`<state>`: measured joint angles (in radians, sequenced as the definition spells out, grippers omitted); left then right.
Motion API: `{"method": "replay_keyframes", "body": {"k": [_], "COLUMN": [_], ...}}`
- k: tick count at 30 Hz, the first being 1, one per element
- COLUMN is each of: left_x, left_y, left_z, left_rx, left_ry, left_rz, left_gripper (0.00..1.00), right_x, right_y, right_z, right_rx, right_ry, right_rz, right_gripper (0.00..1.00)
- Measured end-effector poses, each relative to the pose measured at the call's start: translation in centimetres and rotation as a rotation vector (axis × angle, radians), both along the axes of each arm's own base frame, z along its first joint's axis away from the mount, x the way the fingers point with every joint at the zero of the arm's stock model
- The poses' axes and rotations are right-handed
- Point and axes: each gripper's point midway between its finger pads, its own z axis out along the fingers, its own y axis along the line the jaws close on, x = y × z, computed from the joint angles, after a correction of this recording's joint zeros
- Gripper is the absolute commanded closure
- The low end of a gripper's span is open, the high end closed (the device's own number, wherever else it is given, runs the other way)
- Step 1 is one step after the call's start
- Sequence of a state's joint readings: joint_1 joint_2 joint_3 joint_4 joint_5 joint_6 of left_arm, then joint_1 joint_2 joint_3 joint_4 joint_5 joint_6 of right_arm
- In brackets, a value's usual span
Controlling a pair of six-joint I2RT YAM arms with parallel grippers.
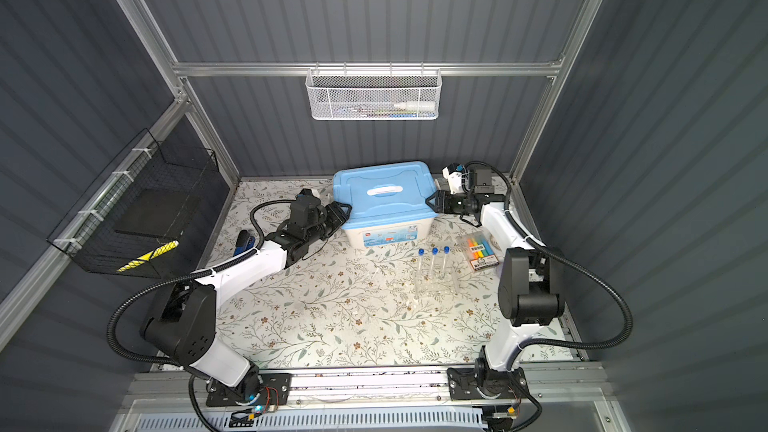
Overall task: Organize the chemistry lab equipment
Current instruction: 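Lower the blue lid flat onto the bin top with both grippers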
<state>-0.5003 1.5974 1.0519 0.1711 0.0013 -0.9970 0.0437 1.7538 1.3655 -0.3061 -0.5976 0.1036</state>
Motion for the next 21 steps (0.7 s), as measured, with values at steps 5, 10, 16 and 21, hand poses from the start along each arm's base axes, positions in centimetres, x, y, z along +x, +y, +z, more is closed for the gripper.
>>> {"method": "replay_keyframes", "body": {"k": [5, 10, 16, 21], "left_x": [0.5, 0.6, 0.4, 0.5], "left_y": [1.4, 2.5, 3.3, 4.2], "left_z": [-0.5, -0.7, -0.8, -0.9], "left_rx": [0.030, 0.063, 0.102, 0.136], "left_ry": [0.009, 0.008, 0.012, 0.027], "left_rz": [0.014, 0.010, -0.010, -0.030], "left_gripper": [0.39, 0.38, 0.28, 0.12], "right_x": [-1.6, -3.4, -4.9, -4.7], "right_y": [1.4, 2.4, 3.5, 2.7], "right_z": [0.0, -0.1, -0.2, -0.4], "right_rx": [0.019, 0.054, 0.073, 0.059], "right_ry": [0.025, 0.062, 0.099, 0.110], "right_rz": [0.008, -0.006, -0.021, -0.064], "right_gripper": [0.45, 0.45, 0.38, 0.28]}}
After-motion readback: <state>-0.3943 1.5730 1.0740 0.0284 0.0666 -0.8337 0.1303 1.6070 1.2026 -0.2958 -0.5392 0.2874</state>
